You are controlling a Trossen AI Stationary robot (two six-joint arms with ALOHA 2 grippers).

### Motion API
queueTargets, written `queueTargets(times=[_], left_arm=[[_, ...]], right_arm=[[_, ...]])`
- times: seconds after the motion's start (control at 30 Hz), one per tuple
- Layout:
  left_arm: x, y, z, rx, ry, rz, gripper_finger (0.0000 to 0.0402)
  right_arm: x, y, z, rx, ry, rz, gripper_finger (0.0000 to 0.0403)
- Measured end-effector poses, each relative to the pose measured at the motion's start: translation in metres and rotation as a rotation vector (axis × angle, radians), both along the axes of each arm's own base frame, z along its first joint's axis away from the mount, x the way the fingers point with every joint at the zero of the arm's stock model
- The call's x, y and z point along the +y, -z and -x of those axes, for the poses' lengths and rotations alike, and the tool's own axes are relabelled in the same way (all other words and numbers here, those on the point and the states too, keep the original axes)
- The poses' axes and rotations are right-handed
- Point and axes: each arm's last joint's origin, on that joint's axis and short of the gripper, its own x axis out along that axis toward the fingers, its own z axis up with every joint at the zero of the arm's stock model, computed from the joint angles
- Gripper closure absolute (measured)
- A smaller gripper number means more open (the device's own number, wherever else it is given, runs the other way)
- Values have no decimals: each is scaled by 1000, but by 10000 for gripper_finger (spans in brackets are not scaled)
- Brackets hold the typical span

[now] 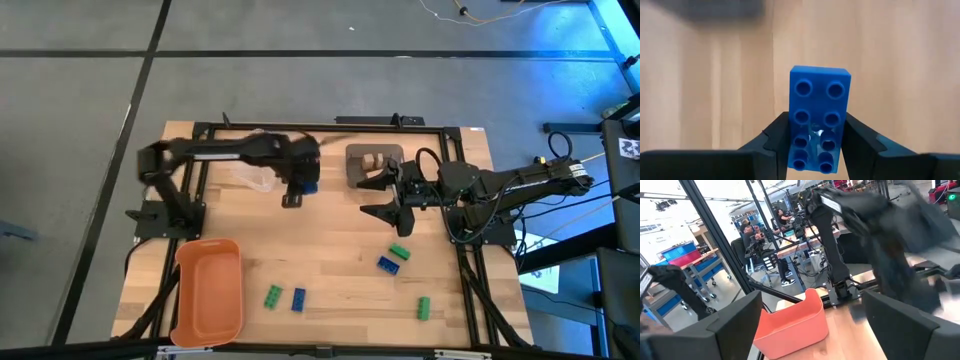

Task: Sort & place blocks by color
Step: Put the top right blue game piece into the transparent bin

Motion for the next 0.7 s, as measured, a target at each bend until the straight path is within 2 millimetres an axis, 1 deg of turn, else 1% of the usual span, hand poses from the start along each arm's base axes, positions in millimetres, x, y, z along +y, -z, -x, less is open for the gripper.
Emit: queueTargets(times=[0.03,0.13,0.23,0.3,0.4,0.53,0.63,0.7], left_arm=[[-3,-15,7,-80,-24,17,277],[-16,-53,29,-315,-78,49,277],[-32,-79,58,-522,-130,70,277],[-44,-92,78,-644,-165,79,277],[-60,-100,103,-780,-204,98,277],[-75,-100,133,-912,-253,109,277],[-80,-95,147,-985,-299,116,277],[-80,-91,154,-998,-324,127,277]], right_arm=[[0,0,0,0,2,4,59],[0,0,0,0,6,0,59],[0,0,0,0,7,3,59],[0,0,0,-5,7,3,59],[0,-1,0,-12,7,2,59],[0,-1,0,-10,7,3,59],[0,-1,0,-9,7,4,59],[0,-1,0,-8,7,5,59]])
